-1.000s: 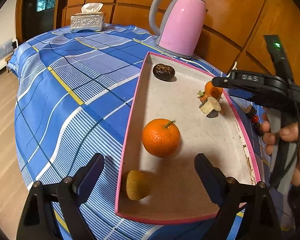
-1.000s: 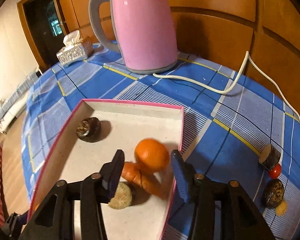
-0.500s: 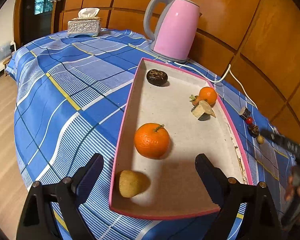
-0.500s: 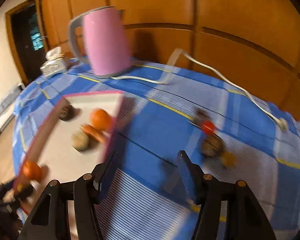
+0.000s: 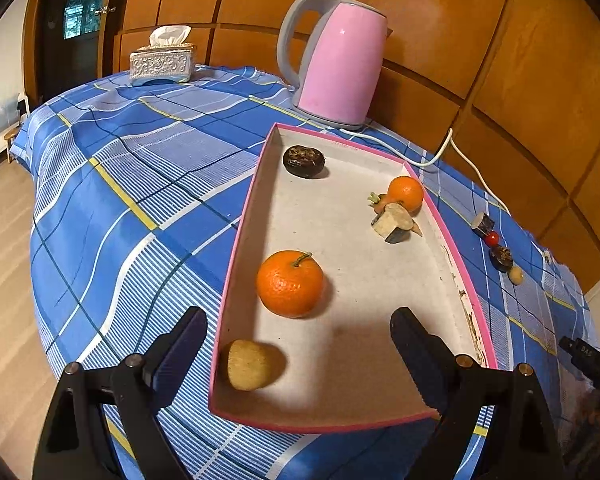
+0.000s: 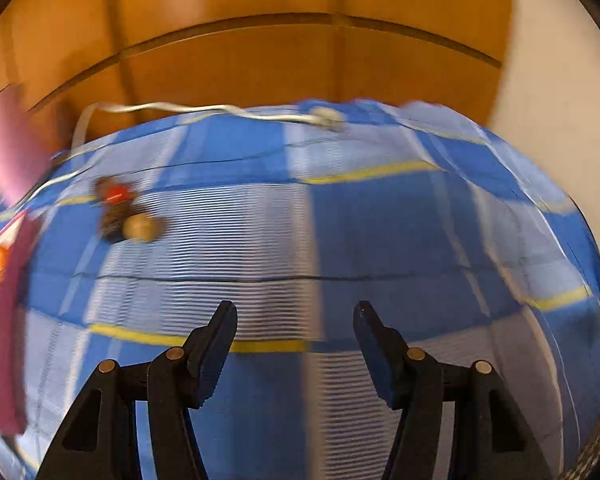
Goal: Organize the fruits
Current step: 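Withdraw the right gripper from the tray and set it still, then reach the left gripper to the red cherry tomato and grasp it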
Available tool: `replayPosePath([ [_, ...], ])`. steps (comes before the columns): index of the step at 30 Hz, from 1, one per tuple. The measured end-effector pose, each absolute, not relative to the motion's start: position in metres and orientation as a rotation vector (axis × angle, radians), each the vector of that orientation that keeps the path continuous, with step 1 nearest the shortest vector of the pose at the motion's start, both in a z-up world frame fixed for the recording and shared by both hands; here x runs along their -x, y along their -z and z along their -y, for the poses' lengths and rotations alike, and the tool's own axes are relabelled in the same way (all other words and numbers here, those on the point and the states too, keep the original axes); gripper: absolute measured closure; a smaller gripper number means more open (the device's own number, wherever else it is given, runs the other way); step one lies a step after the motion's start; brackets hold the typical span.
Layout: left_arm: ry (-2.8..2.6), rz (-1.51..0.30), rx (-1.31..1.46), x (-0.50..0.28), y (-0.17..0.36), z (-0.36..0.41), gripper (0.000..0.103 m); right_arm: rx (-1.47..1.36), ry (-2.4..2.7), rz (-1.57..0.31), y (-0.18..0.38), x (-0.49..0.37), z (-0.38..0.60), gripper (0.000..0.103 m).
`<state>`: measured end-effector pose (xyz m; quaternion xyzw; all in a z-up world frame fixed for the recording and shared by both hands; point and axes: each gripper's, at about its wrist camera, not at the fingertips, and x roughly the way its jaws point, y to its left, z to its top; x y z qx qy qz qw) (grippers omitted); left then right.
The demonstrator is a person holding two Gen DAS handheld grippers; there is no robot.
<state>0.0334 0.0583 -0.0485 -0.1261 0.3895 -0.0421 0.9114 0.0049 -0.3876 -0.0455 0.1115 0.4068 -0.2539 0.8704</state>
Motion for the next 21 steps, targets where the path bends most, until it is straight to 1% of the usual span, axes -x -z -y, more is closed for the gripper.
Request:
replayPosePath([
  [7,0.079,-0.773,0.231,-0.031,0.040,-0.054,0.010,-0.324,0.730,-0.842,0.065,0.009,0.427,0.042],
  [11,0.078,-0.768,0.224,-0.033,0.036,-0.052,0.010,-0.308,0.751,-0.821,0.066,0.009,0.425,0.041],
  [17,0.078,-0.782,0.197,-0.034,0.037,-0.045,0.009,-0.301,0.751,-0.811,0.069,0.009,0.424,0.038],
  [21,0.069,-0.738,0.179,-0.033,0.022,-0.045,0.009,-0.296,0.750,-0.810,0.069,0.009,0.423,0.036],
])
